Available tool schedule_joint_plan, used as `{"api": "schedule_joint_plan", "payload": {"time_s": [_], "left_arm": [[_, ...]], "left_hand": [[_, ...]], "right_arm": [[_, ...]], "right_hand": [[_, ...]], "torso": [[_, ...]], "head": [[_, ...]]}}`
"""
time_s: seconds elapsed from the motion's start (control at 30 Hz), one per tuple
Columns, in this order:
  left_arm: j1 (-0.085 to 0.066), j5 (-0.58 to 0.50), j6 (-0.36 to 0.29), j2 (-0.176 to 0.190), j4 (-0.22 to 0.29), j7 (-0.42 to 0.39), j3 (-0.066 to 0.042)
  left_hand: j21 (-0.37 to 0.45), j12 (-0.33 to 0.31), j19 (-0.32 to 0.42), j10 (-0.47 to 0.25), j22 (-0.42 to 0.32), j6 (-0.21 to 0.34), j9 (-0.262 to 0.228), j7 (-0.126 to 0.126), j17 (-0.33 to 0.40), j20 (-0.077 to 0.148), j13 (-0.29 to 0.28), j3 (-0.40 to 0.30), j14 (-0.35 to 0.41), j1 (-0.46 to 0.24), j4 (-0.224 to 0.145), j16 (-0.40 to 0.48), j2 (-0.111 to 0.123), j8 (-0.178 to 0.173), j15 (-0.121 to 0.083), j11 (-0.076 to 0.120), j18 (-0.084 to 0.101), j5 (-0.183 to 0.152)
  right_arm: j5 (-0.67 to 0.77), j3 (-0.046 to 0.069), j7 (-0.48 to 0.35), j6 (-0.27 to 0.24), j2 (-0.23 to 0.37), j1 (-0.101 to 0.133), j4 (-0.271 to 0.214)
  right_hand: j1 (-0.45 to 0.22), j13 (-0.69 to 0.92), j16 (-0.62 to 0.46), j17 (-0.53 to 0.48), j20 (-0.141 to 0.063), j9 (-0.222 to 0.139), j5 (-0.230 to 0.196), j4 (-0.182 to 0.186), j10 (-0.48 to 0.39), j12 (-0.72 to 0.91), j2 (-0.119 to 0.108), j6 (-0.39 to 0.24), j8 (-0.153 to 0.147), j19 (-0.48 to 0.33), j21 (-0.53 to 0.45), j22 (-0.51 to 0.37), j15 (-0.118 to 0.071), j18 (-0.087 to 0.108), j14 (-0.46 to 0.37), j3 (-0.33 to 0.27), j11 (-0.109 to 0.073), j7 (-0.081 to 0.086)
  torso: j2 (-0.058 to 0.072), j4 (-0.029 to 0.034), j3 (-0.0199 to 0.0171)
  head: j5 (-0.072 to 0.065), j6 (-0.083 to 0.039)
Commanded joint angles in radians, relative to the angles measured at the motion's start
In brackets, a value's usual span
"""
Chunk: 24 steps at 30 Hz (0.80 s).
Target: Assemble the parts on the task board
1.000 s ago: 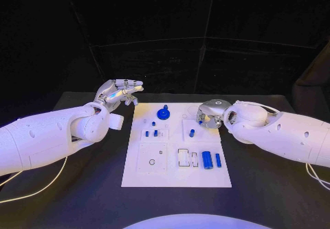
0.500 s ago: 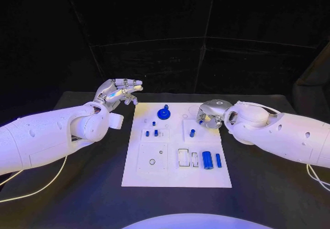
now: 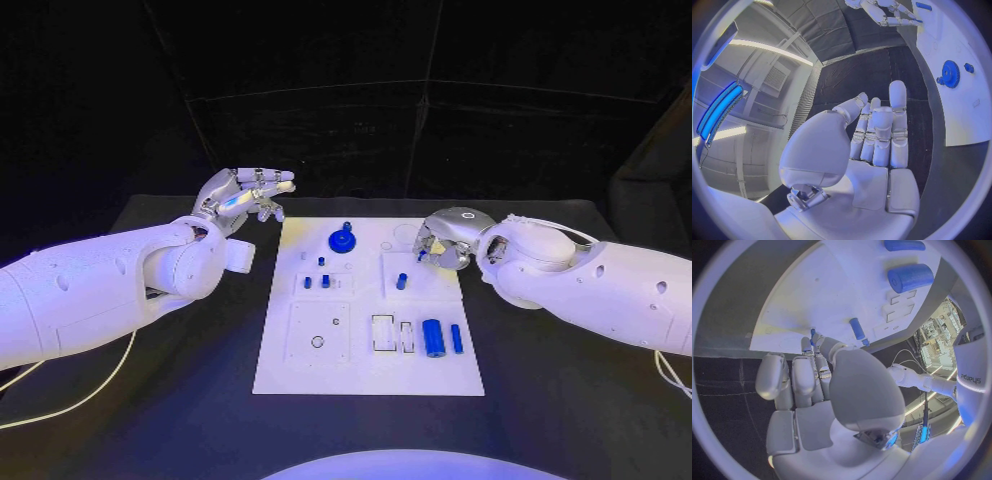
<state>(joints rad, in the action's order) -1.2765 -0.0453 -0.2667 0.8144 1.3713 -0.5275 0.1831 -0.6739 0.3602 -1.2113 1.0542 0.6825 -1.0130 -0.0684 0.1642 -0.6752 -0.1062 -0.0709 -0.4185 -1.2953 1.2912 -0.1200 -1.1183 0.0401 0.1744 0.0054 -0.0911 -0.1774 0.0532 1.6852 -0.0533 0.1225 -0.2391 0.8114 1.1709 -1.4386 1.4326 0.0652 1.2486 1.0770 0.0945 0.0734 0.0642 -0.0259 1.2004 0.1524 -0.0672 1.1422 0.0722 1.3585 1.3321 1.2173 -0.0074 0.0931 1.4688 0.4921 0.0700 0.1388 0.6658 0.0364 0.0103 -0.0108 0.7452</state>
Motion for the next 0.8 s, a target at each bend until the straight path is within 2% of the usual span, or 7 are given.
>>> {"api": "schedule_joint_plan", "payload": {"time_s": [0.03, 0.27, 0.47, 0.53, 0.67, 0.8], "left_arm": [[-0.001, -0.004, -0.003, 0.0, -0.001, 0.0, -0.001], [-0.002, -0.004, -0.003, 0.0, -0.001, 0.001, -0.001], [-0.002, -0.004, -0.001, -0.003, 0.001, 0.001, -0.001], [-0.002, -0.004, 0.0, -0.005, 0.002, 0.002, -0.001], [-0.002, -0.004, 0.001, -0.007, 0.004, 0.003, -0.001], [-0.002, -0.004, 0.002, -0.011, 0.006, 0.003, -0.001]], "left_hand": [[0.005, 0.004, 0.006, 0.0, -0.001, -0.002, 0.001, 0.001, 0.001, -0.001, 0.0, -0.002, 0.004, 0.006, -0.007, 0.005, -0.002, 0.004, 0.001, -0.001, -0.006, -0.003], [0.006, 0.004, 0.006, -0.001, -0.001, -0.001, 0.001, 0.002, 0.003, -0.001, 0.001, -0.002, 0.005, 0.006, -0.007, 0.005, -0.001, 0.004, 0.002, -0.001, -0.006, -0.003], [0.006, 0.004, 0.006, -0.001, -0.001, -0.001, 0.001, 0.002, 0.003, -0.001, 0.001, -0.002, 0.005, 0.006, -0.007, 0.005, -0.001, 0.004, 0.002, -0.001, -0.006, -0.003], [0.006, 0.004, 0.006, -0.001, -0.001, -0.001, 0.001, 0.002, 0.003, -0.001, 0.001, -0.002, 0.005, 0.006, -0.007, 0.005, -0.001, 0.004, 0.002, -0.001, -0.006, -0.003], [0.006, 0.003, 0.006, -0.002, -0.002, -0.001, 0.001, 0.002, 0.004, -0.001, 0.001, -0.002, 0.006, 0.006, -0.008, 0.006, 0.0, 0.003, 0.002, -0.002, -0.006, -0.003], [0.006, 0.003, 0.006, -0.002, -0.002, -0.001, 0.001, 0.002, 0.004, -0.001, 0.001, -0.002, 0.006, 0.006, -0.008, 0.006, 0.0, 0.003, 0.002, -0.002, -0.006, -0.003]], "right_arm": [[-0.04, 0.001, -0.014, -0.086, 0.021, 0.003, -0.032], [-0.073, 0.003, -0.032, -0.127, 0.062, 0.004, -0.13], [-0.105, 0.004, -0.064, -0.16, 0.057, 0.004, -0.227], [-0.114, 0.003, -0.069, -0.158, 0.046, 0.004, -0.245], [-0.123, 0.003, -0.073, -0.143, 0.019, 0.004, -0.259], [-0.114, 0.002, -0.067, -0.095, -0.028, 0.002, -0.257]], "right_hand": [[-0.006, 0.0, 0.003, 0.0, 0.0, -0.001, -0.001, -0.001, -0.001, -0.005, -0.006, -0.002, -0.004, 0.005, 0.004, 0.002, -0.003, -0.011, 0.023, 0.006, 0.003, 0.005], [-0.008, 0.001, 0.006, 0.002, 0.001, -0.001, 0.009, -0.006, -0.001, -0.006, -0.012, -0.002, -0.004, 0.007, 0.007, 0.007, -0.003, -0.012, 0.023, 0.015, 0.004, 0.006], [-0.009, 0.001, 0.009, 0.003, 0.001, -0.002, 0.015, -0.011, -0.003, -0.008, -0.017, -0.004, -0.006, 0.008, 0.01, 0.01, -0.002, -0.012, 0.024, 0.022, 0.005, 0.008], [-0.009, 0.001, 0.009, 0.004, 0.002, -0.002, 0.016, -0.012, -0.003, -0.008, -0.017, -0.004, -0.006, 0.008, 0.01, 0.01, -0.002, -0.012, 0.024, 0.022, 0.005, 0.008], [-0.009, 0.001, 0.009, 0.004, 0.002, -0.002, 0.017, -0.012, -0.003, -0.009, -0.018, -0.004, -0.006, 0.008, 0.01, 0.01, -0.002, -0.012, 0.024, 0.023, 0.005, 0.008], [-0.01, 0.001, 0.008, 0.001, 0.002, -0.002, 0.018, -0.012, -0.003, -0.009, -0.018, -0.005, -0.006, 0.007, 0.009, 0.008, -0.001, -0.012, 0.023, 0.024, 0.006, 0.009]], "torso": [[0.0, 0.0, 0.0013], [0.002, 0.0001, -0.0004], [0.002, 0.0028, 0.0003], [0.002, 0.0045, 0.0015], [0.003, 0.0027, 0.0019], [0.003, 0.0011, 0.0014]], "head": [[0.001, -0.001], [0.005, -0.001], [0.009, 0.0], [0.01, -0.001], [0.02, 0.002], [0.028, 0.004]]}}
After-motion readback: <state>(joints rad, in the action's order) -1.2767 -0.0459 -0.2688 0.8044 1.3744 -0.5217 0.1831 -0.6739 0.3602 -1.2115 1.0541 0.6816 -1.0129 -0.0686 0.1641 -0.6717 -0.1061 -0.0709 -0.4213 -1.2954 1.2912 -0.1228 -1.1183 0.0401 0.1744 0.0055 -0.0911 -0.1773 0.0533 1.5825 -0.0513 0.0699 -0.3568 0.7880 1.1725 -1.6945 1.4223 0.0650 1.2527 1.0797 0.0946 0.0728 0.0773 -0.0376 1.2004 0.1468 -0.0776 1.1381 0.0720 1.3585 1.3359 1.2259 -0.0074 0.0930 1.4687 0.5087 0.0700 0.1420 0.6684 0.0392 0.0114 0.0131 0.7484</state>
